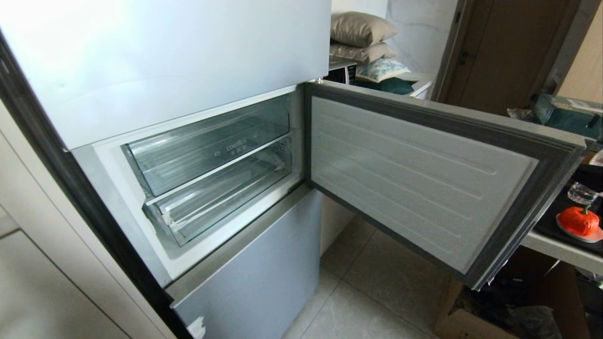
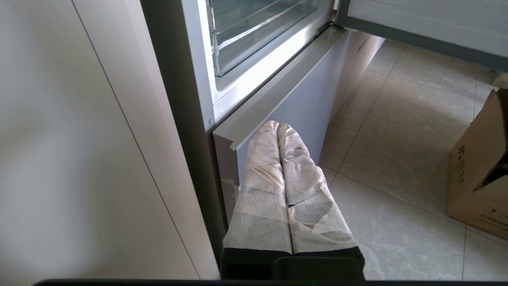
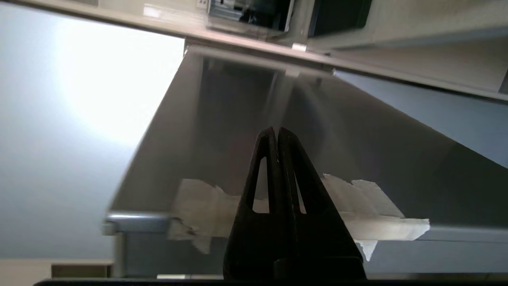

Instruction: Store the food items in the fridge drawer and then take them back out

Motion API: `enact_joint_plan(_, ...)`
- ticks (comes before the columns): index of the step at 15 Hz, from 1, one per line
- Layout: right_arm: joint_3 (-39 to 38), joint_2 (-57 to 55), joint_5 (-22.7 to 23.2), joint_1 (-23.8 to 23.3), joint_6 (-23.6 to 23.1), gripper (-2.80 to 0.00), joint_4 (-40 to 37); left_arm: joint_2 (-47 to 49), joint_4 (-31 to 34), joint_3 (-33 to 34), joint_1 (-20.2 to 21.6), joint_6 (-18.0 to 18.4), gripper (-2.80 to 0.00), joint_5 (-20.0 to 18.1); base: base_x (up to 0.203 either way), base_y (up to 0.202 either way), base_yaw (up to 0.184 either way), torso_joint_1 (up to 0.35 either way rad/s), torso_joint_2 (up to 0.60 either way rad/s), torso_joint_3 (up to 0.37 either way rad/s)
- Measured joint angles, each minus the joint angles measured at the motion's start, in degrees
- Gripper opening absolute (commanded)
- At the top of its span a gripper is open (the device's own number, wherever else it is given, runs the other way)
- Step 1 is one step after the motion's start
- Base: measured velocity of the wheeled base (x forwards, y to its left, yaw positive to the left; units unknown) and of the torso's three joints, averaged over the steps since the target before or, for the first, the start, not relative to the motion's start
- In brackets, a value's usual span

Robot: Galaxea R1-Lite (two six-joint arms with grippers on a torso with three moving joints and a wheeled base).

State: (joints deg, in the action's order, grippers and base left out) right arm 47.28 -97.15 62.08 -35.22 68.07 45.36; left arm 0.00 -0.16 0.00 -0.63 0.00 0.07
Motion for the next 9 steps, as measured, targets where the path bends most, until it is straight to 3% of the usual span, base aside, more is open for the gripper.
enact_joint_plan(2, -6.4, 7.2, 0.5, 0.5, -0.1, -2.8, 0.0, 0.0, 0.0, 0.0, 0.0, 0.0, -2.8, 0.0, 0.0, 0.0, 0.0, 0.0, 0.0, 0.0)
enact_joint_plan(4, -10.9, 13.5, -1.9, 3.5, -0.2, -2.8, 0.0, 0.0, 0.0, 0.0, 0.0, 0.0, -2.8, 0.0, 0.0, 0.0, 0.0, 0.0, 0.0, 0.0)
enact_joint_plan(6, -12.0, 16.8, -10.9, 9.7, -1.6, -2.8, -0.5, 0.0, 0.0, 0.0, 0.0, 0.0, -2.8, 0.0, 0.0, 0.0, 0.0, 0.0, 0.0, 0.0)
enact_joint_plan(9, -10.6, 16.9, -32.0, 21.8, -11.3, -2.8, -2.5, 0.0, 0.0, 0.0, 0.0, 0.0, -2.8, 0.0, 0.0, 0.0, 0.0, 0.0, 0.0, 0.0)
